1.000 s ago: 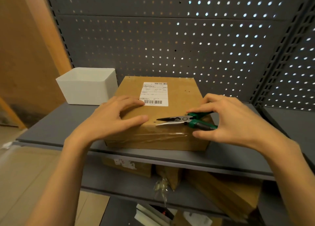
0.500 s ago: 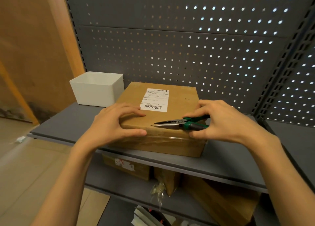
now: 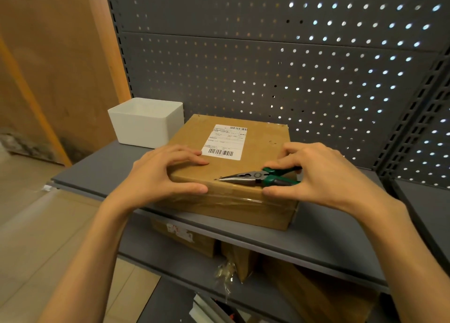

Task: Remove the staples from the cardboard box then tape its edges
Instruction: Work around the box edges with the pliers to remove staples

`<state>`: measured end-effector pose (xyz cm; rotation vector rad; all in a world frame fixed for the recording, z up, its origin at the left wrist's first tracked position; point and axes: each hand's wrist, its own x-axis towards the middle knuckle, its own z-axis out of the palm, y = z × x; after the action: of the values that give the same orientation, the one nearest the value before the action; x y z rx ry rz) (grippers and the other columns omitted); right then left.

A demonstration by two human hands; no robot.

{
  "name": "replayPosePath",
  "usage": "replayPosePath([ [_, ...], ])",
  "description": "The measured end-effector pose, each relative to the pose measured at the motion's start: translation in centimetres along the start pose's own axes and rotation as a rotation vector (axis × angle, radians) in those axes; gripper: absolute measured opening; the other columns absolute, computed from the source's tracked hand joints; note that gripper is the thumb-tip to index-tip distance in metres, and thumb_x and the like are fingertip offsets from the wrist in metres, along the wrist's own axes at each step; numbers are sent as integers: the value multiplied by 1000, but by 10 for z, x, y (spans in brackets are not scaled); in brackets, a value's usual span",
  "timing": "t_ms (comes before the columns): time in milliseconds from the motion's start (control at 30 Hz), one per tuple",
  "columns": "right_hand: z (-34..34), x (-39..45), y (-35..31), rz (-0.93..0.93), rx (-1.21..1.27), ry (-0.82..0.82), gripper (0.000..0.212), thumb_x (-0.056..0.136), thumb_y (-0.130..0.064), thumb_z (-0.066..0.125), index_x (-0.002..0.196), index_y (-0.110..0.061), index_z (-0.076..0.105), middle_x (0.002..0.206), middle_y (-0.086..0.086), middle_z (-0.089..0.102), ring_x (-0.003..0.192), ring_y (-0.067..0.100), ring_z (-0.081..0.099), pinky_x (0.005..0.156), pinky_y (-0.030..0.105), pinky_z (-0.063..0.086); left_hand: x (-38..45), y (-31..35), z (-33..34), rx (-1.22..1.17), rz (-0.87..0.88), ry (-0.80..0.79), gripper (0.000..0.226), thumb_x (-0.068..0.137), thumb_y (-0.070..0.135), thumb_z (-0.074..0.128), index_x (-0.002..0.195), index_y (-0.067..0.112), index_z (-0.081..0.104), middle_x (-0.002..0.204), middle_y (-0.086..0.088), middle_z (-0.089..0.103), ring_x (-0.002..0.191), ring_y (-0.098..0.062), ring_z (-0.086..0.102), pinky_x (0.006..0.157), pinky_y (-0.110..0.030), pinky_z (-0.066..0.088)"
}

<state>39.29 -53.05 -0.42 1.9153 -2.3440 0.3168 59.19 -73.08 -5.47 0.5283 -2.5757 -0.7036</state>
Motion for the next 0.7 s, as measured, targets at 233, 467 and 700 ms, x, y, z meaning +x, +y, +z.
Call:
replayPosePath([
  [233,1,3,4,-13,37,0,50,69,-65,57,112,-42,64,92,-18,58,81,5,52,58,21,37,1,0,0,-16,-8,-5,62,53,78,58,109,52,58,130,28,49,128,2,36,108,-50,31],
  [467,1,3,12,-14,294,70,52,63,-62,60,106,-34,69,77,-16,56,74,10,55,68,32,42,1,-1,1,-12,-1,-4,59,55,77,58,109,53,58,129,31,48,128,5,35,109,-48,30],
  [700,-2,13,9,-22,349,143,39,65,-56,65,99,-37,70,79,-7,60,73,18,56,69,43,47,2,-3,1,16,13,3,59,55,79,58,109,56,57,128,33,47,126,9,34,109,-46,31],
])
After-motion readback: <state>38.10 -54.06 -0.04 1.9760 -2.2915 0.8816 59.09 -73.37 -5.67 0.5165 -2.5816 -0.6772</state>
